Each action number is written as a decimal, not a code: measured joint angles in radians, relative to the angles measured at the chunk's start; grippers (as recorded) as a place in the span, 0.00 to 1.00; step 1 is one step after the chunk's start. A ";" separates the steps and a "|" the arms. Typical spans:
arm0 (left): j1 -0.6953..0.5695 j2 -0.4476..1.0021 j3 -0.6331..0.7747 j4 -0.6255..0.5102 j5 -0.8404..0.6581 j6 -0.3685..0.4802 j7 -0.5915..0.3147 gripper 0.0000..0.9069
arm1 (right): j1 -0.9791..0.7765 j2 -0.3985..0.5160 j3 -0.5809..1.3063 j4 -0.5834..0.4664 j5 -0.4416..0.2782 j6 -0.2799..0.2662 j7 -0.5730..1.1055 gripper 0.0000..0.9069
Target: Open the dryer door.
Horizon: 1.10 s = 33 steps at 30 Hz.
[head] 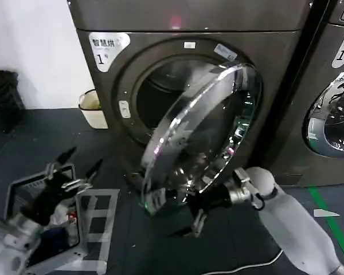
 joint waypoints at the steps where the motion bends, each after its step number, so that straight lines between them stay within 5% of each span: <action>1: -0.013 0.022 0.015 0.006 -0.018 0.002 -0.003 1.00 | -0.004 -0.006 0.004 0.000 0.000 0.005 0.000 1.00; 15: -0.206 0.216 0.262 0.132 -0.088 -0.049 0.011 1.00 | -0.136 -0.116 0.164 0.043 0.004 0.056 0.000 1.00; 28: -0.329 0.221 0.476 0.189 -0.073 -0.060 0.016 1.00 | -0.377 -0.093 0.580 -0.041 0.024 0.062 0.003 1.00; 33: -0.376 0.193 0.557 0.224 -0.054 -0.064 0.021 1.00 | -0.416 -0.078 0.752 -0.082 0.057 0.073 0.127 1.00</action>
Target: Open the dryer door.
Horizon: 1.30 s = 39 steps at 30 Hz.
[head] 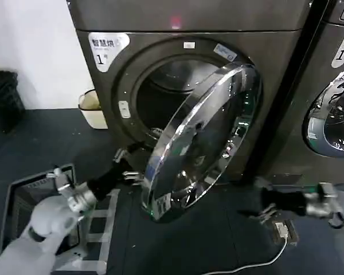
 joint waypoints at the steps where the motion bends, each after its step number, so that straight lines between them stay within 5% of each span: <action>1: -0.006 -0.007 0.012 0.001 -0.003 0.001 0.002 1.00 | -0.004 0.004 0.028 -0.007 0.005 0.002 0.034 1.00; 9: -0.054 -0.060 0.112 0.029 0.032 -0.002 0.033 1.00 | -0.040 0.023 0.234 -0.025 0.063 0.002 0.306 1.00; 14: -0.071 -0.065 0.172 0.024 0.058 -0.007 0.060 1.00 | -0.069 0.027 0.372 -0.003 0.080 -0.085 0.537 1.00; 24: -0.104 -0.101 0.303 0.018 0.088 -0.021 0.073 1.00 | -0.211 0.063 0.728 0.036 -0.054 -0.187 0.929 1.00; 27: -0.135 -0.113 0.367 0.030 0.091 -0.023 0.071 1.00 | -0.255 0.063 0.826 0.022 -0.094 -0.188 0.983 1.00; 39: -0.297 -0.238 0.604 0.173 0.132 -0.045 0.044 1.00 | -0.364 0.062 1.047 0.013 -0.066 -0.152 1.095 1.00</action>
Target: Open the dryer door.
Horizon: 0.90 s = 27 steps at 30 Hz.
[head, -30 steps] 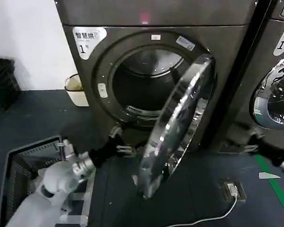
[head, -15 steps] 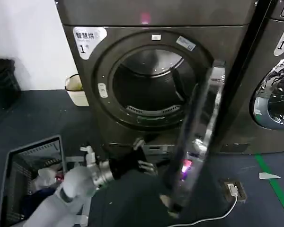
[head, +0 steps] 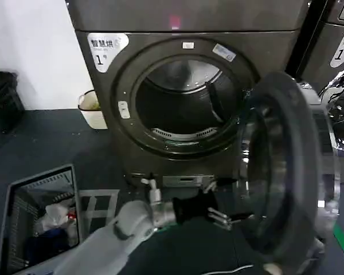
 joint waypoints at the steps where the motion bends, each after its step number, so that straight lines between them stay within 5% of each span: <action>1: -0.010 -0.017 0.014 0.012 0.004 -0.001 0.000 1.00 | -0.007 -0.002 0.009 0.000 0.003 0.000 0.000 1.00; 27: -0.206 -0.401 0.224 0.375 0.173 -0.131 -0.124 1.00 | -0.107 -0.008 0.168 0.019 0.091 0.027 0.006 1.00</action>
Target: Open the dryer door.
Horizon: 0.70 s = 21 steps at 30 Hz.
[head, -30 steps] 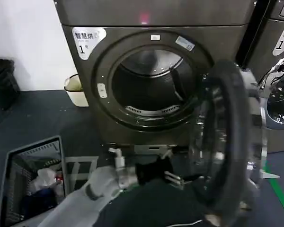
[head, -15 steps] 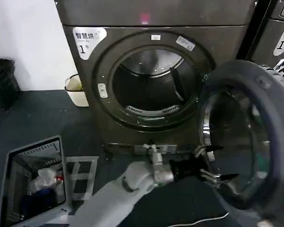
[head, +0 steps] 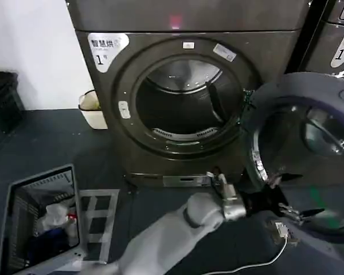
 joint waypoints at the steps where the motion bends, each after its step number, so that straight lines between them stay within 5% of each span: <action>1: -0.009 -0.015 0.006 0.018 0.003 -0.004 -0.008 1.00 | -0.003 0.002 0.006 -0.001 0.001 0.003 0.000 1.00; 21: -0.073 -0.027 0.016 0.250 0.078 -0.119 -0.131 1.00 | -0.025 0.024 0.018 -0.005 0.024 0.040 -0.008 1.00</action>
